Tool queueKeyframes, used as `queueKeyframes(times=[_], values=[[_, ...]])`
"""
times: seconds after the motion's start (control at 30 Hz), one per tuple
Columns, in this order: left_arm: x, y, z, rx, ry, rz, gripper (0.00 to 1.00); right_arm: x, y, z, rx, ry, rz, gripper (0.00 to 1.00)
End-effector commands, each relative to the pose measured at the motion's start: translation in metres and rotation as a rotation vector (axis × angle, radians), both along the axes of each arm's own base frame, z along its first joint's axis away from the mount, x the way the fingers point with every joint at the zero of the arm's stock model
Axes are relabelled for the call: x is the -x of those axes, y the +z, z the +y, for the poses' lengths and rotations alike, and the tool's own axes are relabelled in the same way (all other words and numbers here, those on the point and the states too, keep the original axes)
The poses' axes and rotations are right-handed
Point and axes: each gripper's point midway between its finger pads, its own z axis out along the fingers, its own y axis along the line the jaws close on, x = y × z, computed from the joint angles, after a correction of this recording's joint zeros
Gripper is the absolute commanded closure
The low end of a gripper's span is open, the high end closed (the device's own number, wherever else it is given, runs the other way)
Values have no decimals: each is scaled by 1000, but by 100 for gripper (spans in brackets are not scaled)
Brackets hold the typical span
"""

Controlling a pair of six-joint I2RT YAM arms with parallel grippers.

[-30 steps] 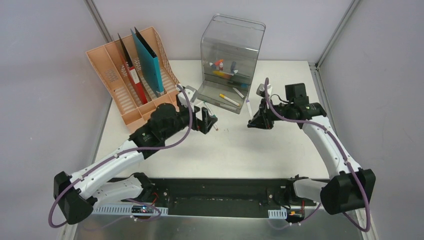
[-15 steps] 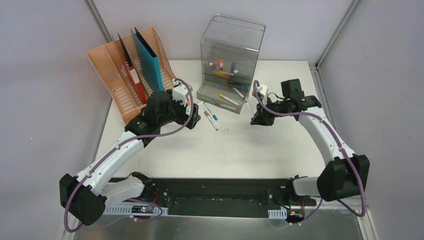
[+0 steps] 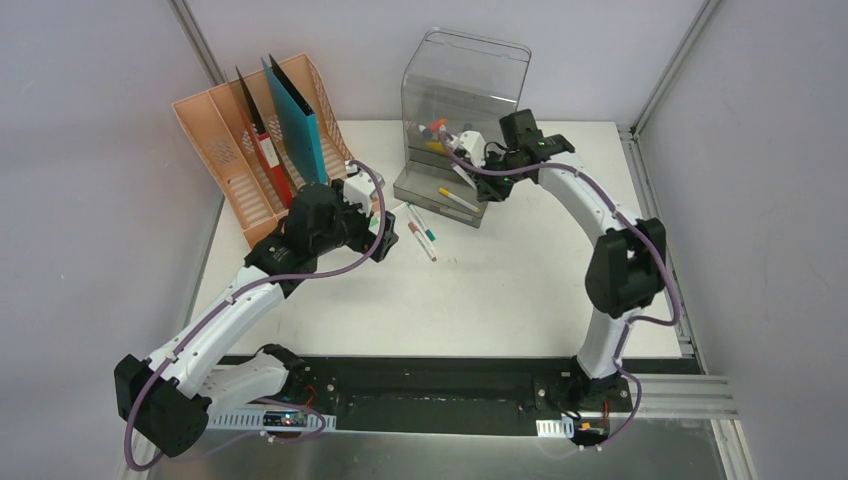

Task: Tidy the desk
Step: Pick up the stationery from the center of the board, then place the stationery in the drawer.

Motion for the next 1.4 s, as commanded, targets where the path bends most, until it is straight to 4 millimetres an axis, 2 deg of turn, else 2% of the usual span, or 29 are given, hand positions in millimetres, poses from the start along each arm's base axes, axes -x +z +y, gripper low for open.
queueKeyframes(times=[0.0,0.13,0.33,0.8,1.1,1.37], values=[[-1,12,6,-6,12,-51,1,-33,0,1,131,-46,-89,100],[-2,12,8,-11,16,-53,1,-42,-13,8,166,-54,-83,100],[-2,14,8,-6,16,-56,1,-50,-37,6,258,-91,-84,100],[0,18,11,-1,20,-69,1,-69,-50,12,282,-164,-72,99],[1,17,10,-2,13,-66,1,-69,-48,14,273,-185,-52,68],[1,16,11,-5,16,-63,1,-63,-37,20,230,-188,-27,64]])
